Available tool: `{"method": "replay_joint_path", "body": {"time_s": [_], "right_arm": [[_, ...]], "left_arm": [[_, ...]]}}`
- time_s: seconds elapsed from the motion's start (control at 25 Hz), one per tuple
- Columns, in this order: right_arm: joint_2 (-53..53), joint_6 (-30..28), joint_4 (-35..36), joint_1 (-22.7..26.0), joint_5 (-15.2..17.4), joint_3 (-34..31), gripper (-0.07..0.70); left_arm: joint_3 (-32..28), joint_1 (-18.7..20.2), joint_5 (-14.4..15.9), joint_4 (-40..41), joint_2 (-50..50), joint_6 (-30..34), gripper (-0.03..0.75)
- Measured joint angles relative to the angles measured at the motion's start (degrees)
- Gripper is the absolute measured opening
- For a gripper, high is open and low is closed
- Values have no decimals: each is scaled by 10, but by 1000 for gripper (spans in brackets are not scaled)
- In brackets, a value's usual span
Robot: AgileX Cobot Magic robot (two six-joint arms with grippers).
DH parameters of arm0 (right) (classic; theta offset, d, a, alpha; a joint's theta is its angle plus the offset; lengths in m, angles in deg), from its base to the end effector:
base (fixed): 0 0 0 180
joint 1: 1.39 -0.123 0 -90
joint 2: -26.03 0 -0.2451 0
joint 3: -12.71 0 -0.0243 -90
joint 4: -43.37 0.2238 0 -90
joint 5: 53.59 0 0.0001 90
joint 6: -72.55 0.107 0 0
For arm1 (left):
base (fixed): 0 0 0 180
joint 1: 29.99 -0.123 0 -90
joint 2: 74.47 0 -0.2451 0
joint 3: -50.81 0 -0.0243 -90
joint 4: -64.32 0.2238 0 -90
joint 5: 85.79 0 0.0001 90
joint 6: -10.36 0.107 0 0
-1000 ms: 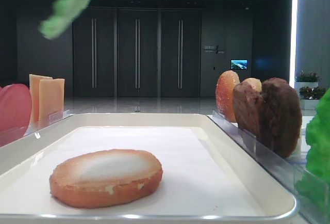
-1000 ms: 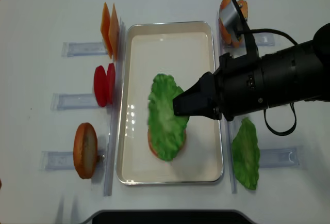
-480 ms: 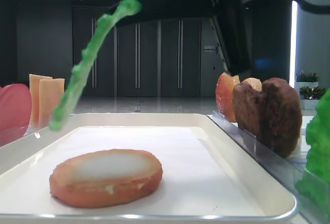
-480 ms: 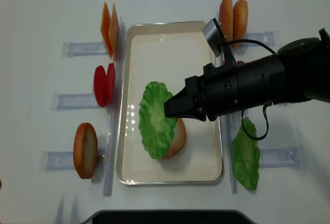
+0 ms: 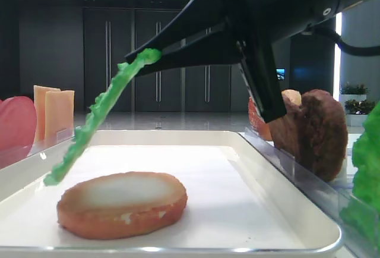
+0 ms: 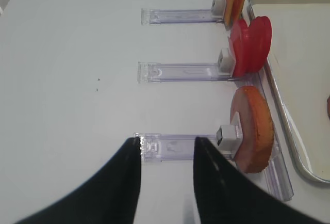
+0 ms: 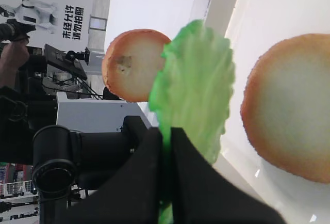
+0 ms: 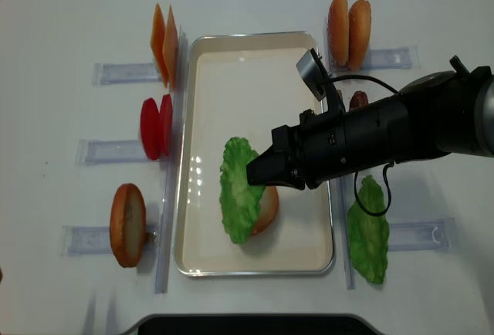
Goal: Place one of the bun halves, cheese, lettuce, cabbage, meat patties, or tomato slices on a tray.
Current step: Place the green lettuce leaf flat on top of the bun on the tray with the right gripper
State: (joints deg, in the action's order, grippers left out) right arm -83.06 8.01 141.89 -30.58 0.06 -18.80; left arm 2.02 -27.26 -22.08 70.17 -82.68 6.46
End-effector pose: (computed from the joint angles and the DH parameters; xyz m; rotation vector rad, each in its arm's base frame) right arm 0.2125 0.2164 0.1563 -0.3454 2.4480 1.6310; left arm 0.0240 0.0086 0.2460 -0.0287 2.1025 0.0540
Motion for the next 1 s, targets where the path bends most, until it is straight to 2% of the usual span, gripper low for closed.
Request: {"method": "replay_joint_path", "body": {"time_s": [0.36, 1.0], "right_arm": [[0, -13, 2, -29, -42, 0, 5], [0, -15, 0, -33, -72, 0, 5]], "left_arm": [[0, 0, 0, 0, 0, 0, 265], [0, 0, 0, 0, 0, 0, 266]]}}
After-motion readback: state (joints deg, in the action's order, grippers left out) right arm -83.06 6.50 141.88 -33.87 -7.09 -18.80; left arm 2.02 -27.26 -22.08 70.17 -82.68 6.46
